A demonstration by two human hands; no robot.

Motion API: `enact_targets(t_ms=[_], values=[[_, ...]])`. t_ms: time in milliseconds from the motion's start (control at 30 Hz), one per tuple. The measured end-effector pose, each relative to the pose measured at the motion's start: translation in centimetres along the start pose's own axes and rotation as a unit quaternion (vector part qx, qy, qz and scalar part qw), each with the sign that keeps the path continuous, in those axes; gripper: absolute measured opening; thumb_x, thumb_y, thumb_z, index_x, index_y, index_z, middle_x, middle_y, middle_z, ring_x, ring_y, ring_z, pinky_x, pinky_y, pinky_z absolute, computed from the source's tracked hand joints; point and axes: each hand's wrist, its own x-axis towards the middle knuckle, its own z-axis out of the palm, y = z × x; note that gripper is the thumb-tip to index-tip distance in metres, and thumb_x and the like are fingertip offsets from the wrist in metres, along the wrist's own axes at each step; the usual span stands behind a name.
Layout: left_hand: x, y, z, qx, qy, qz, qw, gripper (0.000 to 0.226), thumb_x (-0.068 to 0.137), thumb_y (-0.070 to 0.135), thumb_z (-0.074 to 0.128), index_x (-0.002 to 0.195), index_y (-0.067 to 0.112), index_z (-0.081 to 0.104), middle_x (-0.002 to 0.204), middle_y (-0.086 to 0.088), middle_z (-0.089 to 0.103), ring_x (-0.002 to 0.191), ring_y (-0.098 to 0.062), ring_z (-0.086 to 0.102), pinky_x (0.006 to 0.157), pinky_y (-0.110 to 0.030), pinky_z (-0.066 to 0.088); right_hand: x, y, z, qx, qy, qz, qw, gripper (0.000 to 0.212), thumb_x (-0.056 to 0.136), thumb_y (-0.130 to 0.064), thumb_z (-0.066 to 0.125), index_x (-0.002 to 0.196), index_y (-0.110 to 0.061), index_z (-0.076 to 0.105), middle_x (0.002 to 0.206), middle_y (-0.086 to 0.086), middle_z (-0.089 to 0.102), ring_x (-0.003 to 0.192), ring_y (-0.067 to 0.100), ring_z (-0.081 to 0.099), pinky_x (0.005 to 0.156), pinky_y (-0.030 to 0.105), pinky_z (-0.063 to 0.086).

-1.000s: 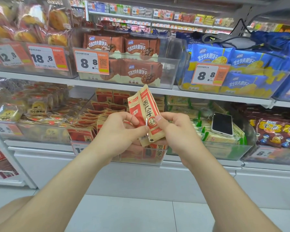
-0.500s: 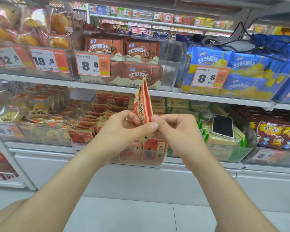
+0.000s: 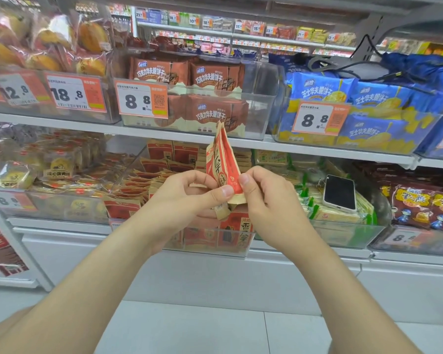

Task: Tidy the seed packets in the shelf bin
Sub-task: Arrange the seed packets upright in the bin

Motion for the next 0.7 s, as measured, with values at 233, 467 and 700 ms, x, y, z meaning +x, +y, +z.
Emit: enact_targets(t_ms=[233,467,700], values=[[0.7,-0.2,0.1,-0.083,0.087,0.029,0.992,0.067,0.081,0.056,0.083,0.124,0.014,0.056,0.094,-0.002,0.079,0.078,-0.021,0.076,0.082,-0.045,0.059,-0.6,-0.5,0.0,0.069,-0.142,-0.001,0.987,0.029,0.103,-0.02,0.064,0.077,-0.014,0.075,0.124,-0.012,0.059,0.116,0.0,0.063,0.09,0.035,0.058],[0.3,-1.0,2.1,-0.097,0.058,-0.008,0.994,0.048,0.098,0.051,0.072,0.12,0.01,0.06,0.08,-0.001,0.071,0.07,-0.016,0.069,0.075,-0.039,0.058,-0.1,-0.5,0.9,0.146,-0.094,0.047,0.984,0.06,0.099,-0.058,0.053,0.079,-0.004,0.071,0.089,0.018,0.074,0.087,0.04,0.071,0.086,0.061,0.059],[0.0,-0.7,2.1,-0.111,0.005,0.016,0.994,0.04,0.105,0.042,0.064,0.128,0.011,0.06,0.104,-0.014,0.075,0.092,-0.027,0.074,0.091,-0.051,0.06,0.1,-0.8,0.8,0.153,-0.053,0.058,0.985,0.054,0.107,-0.058,0.046,0.099,-0.011,0.069,0.086,0.013,0.075,0.08,0.032,0.075,0.073,0.058,0.063]])
